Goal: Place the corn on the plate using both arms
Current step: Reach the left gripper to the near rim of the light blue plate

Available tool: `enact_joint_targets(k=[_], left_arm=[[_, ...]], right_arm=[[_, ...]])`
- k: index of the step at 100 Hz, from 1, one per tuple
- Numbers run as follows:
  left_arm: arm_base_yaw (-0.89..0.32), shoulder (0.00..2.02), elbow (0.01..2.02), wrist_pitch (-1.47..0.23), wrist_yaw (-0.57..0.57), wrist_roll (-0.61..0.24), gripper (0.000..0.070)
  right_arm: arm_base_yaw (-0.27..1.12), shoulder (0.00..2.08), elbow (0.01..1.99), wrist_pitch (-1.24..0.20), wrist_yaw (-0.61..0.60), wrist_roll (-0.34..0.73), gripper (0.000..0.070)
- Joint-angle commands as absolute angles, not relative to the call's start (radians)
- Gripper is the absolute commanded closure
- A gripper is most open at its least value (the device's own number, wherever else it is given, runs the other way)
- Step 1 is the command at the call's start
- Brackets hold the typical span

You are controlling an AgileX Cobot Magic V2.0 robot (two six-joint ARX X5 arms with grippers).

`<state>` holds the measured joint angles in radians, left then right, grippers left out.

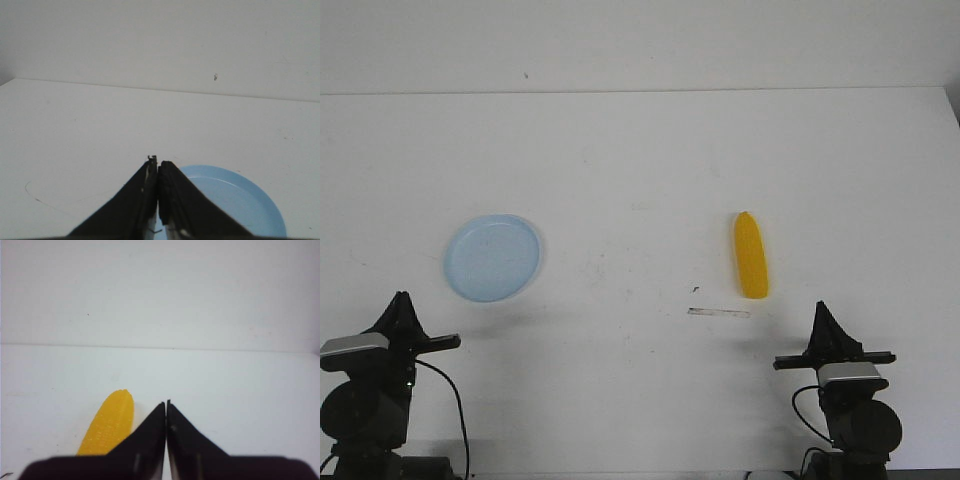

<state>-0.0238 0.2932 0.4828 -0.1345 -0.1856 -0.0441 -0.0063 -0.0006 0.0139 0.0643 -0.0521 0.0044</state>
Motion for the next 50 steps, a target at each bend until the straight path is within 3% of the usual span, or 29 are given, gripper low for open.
enact_joint_targets(k=[1,50], left_arm=[[-0.025,0.361,0.531,-0.145,-0.186,-0.05,0.0699],[-0.025,1.003,0.828,-0.202,-0.161,-0.074,0.0699]], right_arm=[[-0.004,0.001,0.013,0.075,-0.052,0.002,0.07],[-0.004,0.001,0.013,0.075,-0.052,0.002,0.07]])
